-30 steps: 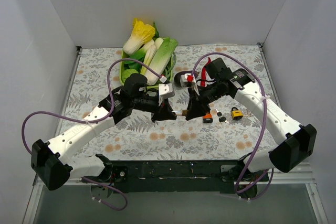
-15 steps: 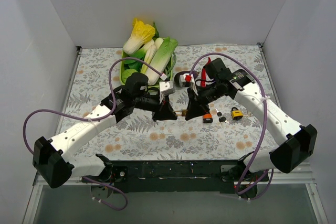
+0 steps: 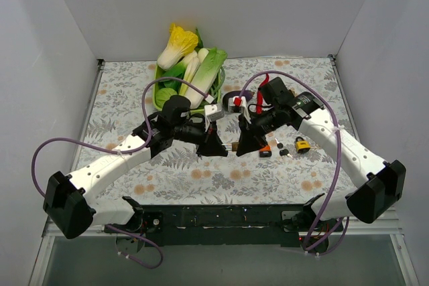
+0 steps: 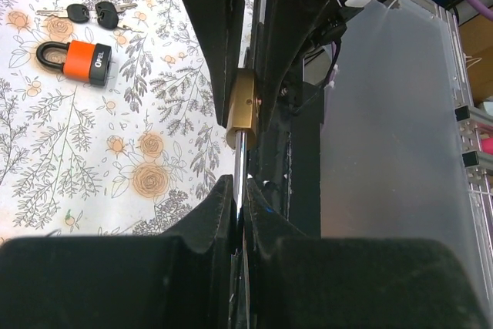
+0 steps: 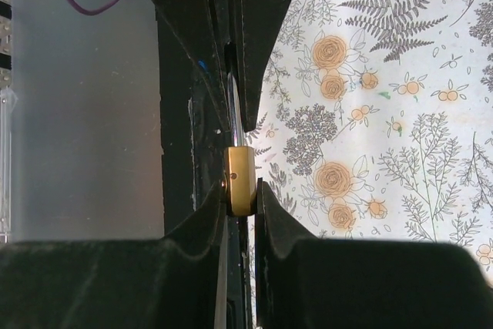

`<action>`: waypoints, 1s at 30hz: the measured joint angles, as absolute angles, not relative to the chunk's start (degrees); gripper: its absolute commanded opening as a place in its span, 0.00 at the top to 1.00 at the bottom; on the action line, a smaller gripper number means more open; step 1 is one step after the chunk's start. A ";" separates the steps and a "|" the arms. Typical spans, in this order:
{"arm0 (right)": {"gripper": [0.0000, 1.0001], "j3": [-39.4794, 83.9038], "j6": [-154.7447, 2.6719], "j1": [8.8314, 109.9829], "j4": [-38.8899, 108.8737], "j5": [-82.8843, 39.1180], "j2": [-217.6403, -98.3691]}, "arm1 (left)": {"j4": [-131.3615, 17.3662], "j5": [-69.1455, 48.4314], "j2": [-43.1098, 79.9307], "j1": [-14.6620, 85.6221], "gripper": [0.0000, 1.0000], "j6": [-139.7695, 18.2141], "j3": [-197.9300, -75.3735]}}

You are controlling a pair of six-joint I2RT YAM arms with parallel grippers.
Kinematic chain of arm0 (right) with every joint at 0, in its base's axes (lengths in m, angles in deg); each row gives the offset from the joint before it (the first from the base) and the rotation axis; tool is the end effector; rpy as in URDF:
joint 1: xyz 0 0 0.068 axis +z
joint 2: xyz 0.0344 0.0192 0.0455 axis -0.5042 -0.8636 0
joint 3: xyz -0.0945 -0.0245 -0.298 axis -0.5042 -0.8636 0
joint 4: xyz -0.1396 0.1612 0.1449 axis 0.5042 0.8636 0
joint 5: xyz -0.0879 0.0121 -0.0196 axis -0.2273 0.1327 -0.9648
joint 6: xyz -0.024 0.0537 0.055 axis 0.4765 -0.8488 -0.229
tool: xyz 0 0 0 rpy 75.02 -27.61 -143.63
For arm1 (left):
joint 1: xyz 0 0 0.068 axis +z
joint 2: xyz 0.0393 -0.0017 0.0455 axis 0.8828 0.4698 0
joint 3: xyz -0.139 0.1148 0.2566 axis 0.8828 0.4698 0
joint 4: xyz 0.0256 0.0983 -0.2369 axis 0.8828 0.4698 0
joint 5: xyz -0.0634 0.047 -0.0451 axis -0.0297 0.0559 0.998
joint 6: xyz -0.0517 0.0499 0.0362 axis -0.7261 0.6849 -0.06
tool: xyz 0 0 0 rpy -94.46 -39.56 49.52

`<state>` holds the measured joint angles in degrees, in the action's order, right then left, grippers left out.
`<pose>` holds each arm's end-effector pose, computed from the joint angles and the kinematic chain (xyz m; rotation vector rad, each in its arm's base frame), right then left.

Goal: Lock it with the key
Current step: Lock the lock.

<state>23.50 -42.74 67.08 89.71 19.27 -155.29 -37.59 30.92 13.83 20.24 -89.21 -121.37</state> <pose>0.1821 0.2017 0.3669 -1.5412 1.8793 1.1528 0.1661 -0.2191 0.3409 0.6435 2.3323 -1.6799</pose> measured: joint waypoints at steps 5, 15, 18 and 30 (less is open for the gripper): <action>0.50 23.33 -42.22 67.16 87.80 19.01 -155.14 | -40.13 33.02 13.09 22.56 1.00 -90.65 -119.86; 0.33 23.18 -37.52 61.59 89.16 18.33 -154.24 | -41.22 35.01 11.71 27.68 1.00 -87.61 -119.77; 0.39 24.97 -35.55 59.34 91.74 17.63 -155.12 | -39.54 35.40 11.54 27.74 1.00 -85.54 -119.77; 0.51 29.32 -34.41 61.37 94.36 18.18 -159.10 | -37.97 36.80 11.56 27.74 1.00 -83.48 -119.77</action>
